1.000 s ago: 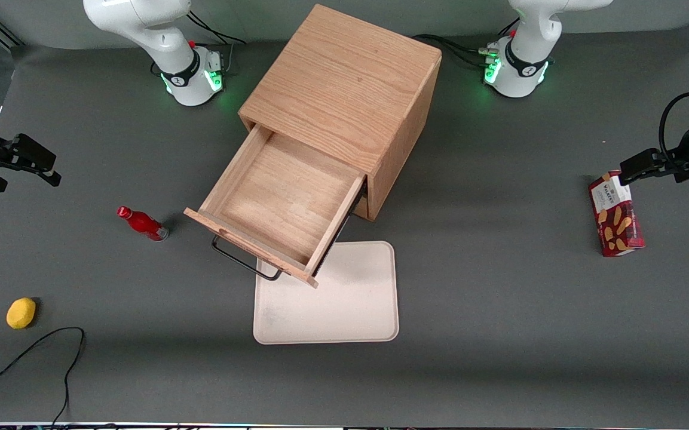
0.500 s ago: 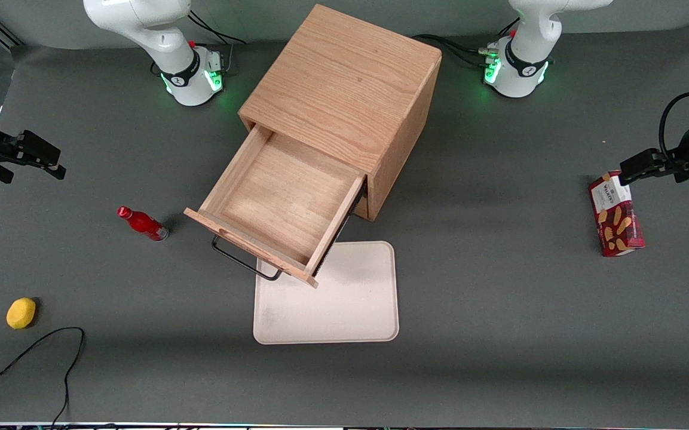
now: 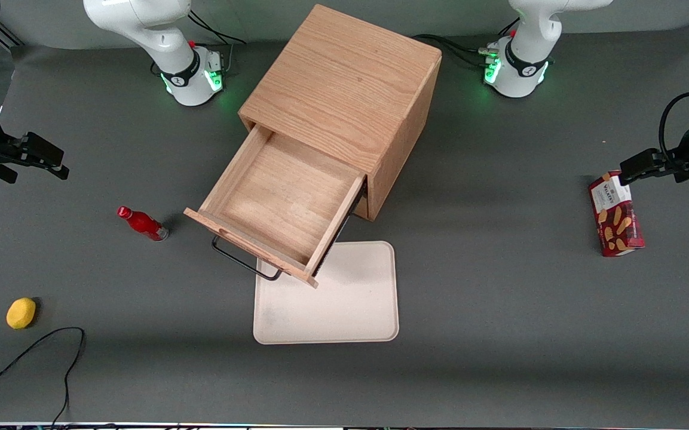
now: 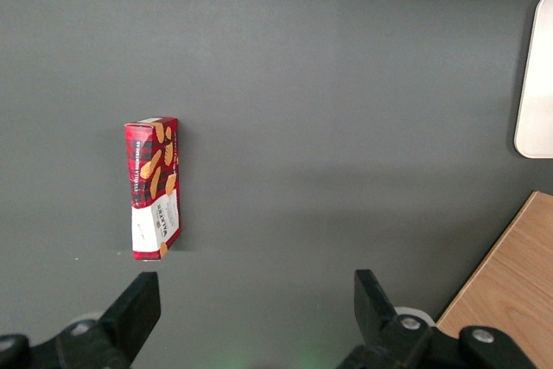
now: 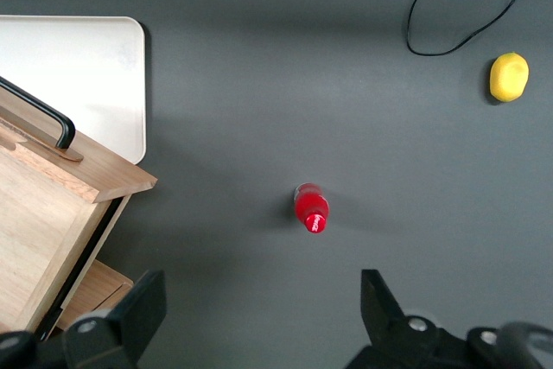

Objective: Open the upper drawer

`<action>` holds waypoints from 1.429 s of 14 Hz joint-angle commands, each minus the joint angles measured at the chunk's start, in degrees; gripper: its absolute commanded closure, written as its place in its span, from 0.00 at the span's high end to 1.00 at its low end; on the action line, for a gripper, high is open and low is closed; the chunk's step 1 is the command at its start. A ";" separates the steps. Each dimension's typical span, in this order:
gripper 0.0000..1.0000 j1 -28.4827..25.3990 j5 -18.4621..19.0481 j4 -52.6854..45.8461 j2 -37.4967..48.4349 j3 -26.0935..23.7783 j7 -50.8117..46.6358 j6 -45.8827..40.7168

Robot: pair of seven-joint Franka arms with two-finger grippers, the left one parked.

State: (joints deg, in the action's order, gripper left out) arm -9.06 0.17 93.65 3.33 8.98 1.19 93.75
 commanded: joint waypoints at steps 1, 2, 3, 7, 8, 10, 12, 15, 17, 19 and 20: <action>1.00 -0.17 0.71 -0.66 -0.26 -0.02 -1.63 0.03; 1.00 -0.08 0.62 -0.66 -0.17 -0.02 -1.72 0.03; 1.00 0.27 0.71 -0.66 -0.08 -0.02 -1.72 0.12; 1.00 2.20 0.62 -0.75 -0.26 -0.89 -1.63 0.03; 1.00 2.64 0.62 -0.75 -0.26 -1.33 -1.63 0.03; 1.00 2.38 0.71 -0.75 -0.26 -1.34 -1.63 0.03; 1.00 1.86 0.80 -0.75 -0.43 -1.25 -1.54 0.03; 1.00 0.80 1.15 -0.83 -0.43 -1.16 -1.01 0.03; 1.00 0.89 1.15 -0.83 -0.43 -1.16 -1.01 0.03; 1.00 0.89 1.15 -0.75 -0.43 -1.16 -1.36 0.03; 1.00 0.97 1.15 -0.75 -0.43 -1.16 -1.36 -0.05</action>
